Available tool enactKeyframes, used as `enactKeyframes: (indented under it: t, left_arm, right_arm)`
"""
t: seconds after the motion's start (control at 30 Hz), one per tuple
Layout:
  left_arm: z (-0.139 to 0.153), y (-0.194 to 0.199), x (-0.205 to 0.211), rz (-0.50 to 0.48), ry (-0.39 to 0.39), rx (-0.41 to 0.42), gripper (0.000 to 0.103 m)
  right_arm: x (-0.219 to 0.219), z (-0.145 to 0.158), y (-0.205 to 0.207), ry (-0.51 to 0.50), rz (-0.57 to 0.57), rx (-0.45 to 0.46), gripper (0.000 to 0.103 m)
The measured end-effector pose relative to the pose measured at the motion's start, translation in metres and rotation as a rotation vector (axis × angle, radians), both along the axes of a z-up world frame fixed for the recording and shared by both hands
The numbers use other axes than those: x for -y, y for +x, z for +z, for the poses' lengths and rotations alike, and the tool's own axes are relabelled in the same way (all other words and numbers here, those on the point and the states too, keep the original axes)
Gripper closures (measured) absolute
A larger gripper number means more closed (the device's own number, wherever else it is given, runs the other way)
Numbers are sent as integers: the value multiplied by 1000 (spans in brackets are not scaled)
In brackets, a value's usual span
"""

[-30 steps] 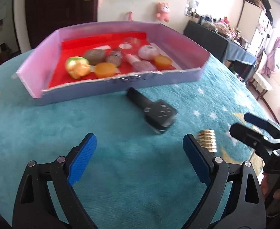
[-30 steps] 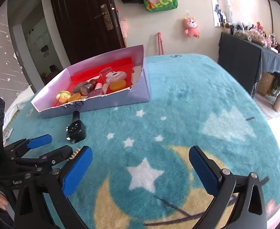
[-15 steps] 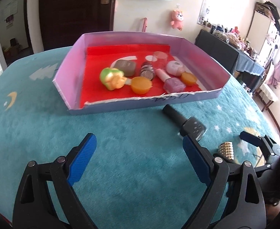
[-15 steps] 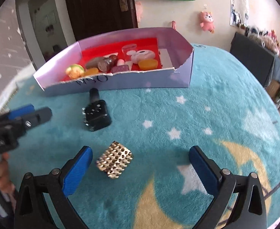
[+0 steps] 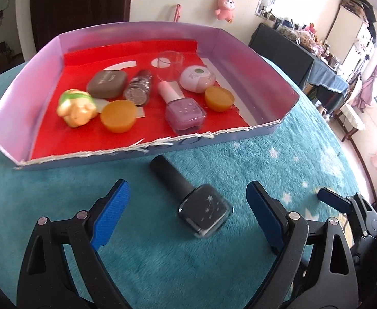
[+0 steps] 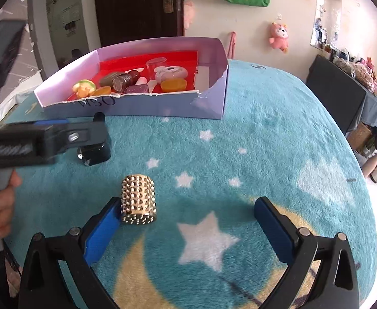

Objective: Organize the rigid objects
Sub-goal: 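Withdraw both open grippers and lower them toward the items on the rug, then grasp the black nail polish with left gripper while right grasps the gold studded cylinder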

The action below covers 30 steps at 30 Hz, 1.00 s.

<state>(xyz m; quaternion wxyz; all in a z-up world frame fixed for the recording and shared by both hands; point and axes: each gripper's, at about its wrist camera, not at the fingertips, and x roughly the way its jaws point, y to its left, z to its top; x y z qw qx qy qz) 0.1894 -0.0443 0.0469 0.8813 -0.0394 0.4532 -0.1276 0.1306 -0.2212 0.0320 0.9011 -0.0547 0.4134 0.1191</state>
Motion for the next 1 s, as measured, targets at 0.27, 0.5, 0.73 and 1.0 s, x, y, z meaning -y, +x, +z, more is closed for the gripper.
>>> enactKeyframes:
  t: [0.27, 0.5, 0.73, 1.0]
  left_arm:
    - [-9, -13, -16, 19, 58, 12, 10]
    - [-6, -32, -41, 12, 57, 47, 10]
    - [-2, -24, -29, -112, 79, 86, 13]
    - [-7, -15, -24, -235, 66, 44, 46]
  right_arm:
    - [3, 0, 1, 10, 24, -6, 0]
    - [-1, 4, 1, 37, 54, 16, 0]
    - [-15, 2, -2, 29, 145, 26, 15]
    - [-19, 5, -4, 47, 193, 32, 29]
